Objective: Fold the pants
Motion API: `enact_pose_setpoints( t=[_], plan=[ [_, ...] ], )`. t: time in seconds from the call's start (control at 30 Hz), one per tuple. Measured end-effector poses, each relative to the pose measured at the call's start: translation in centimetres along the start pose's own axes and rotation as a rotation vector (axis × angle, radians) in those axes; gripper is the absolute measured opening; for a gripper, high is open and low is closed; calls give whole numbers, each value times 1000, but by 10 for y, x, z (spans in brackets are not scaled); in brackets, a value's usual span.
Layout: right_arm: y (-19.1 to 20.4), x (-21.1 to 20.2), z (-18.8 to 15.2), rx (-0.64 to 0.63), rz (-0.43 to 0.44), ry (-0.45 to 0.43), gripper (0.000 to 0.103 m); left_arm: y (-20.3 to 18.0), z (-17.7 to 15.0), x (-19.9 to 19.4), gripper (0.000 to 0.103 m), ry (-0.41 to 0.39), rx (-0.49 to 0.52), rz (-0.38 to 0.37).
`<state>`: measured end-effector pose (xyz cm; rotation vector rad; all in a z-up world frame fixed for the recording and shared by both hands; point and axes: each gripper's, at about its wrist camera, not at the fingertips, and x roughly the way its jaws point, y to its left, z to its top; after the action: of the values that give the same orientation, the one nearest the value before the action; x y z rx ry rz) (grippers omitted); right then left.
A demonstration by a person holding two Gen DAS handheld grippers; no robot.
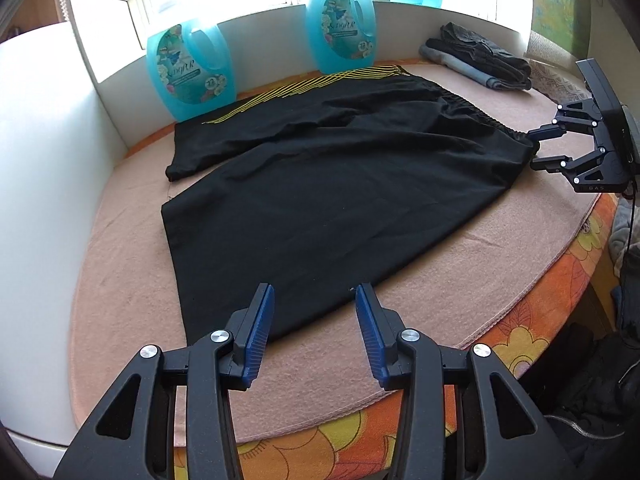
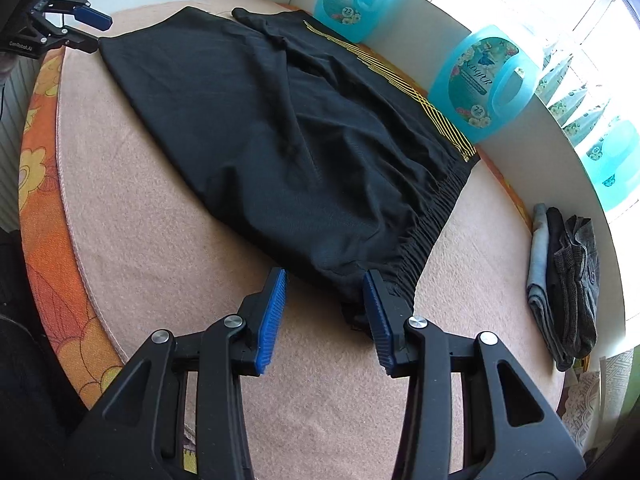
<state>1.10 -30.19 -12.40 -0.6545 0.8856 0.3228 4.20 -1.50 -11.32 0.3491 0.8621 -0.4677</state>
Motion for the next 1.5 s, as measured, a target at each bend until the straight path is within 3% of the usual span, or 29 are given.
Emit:
enact_pose_setpoints(
  t=[0.27, 0.37, 0.43, 0.53, 0.77, 0.97, 1.3, 1.33, 1.37, 1.4, 1.43, 1.5],
  plan=[
    [3, 11, 0, -97, -41, 31, 42, -1, 3, 14, 41, 36, 28, -35],
    [1, 17, 1, -106, -41, 52, 20, -1, 4, 17, 41, 44, 30, -47],
    [-1, 18, 2, -108, -44, 53, 12, -2, 4, 16, 41, 42, 41, -48],
    [-8, 14, 8, -75, -37, 31, 7, -5, 4, 16, 42, 45, 72, -53],
    [-25, 3, 28, -28, -61, -16, 4, -16, 5, 25, 45, 58, 144, -46],
    [-35, -1, 43, -12, -83, -41, 3, -25, 5, 38, 48, 74, 206, 15],
    [-44, -7, 52, 8, -95, -69, 3, -15, 8, 46, 47, 49, 207, 122],
    [-45, -7, 51, 11, -94, -71, 3, -14, 7, 46, 39, 46, 210, 137],
    [-44, -7, 51, 15, -93, -72, 3, -13, 6, 48, 21, 50, 211, 155],
    [-44, -8, 50, 20, -93, -73, 2, -10, 6, 50, 11, 55, 207, 165],
    [-44, -8, 49, 24, -90, -73, 3, -7, 5, 51, 5, 51, 199, 169],
    [-43, -9, 48, 27, -93, -79, 2, -1, 6, 48, 4, 19, 171, 168]
  ],
)
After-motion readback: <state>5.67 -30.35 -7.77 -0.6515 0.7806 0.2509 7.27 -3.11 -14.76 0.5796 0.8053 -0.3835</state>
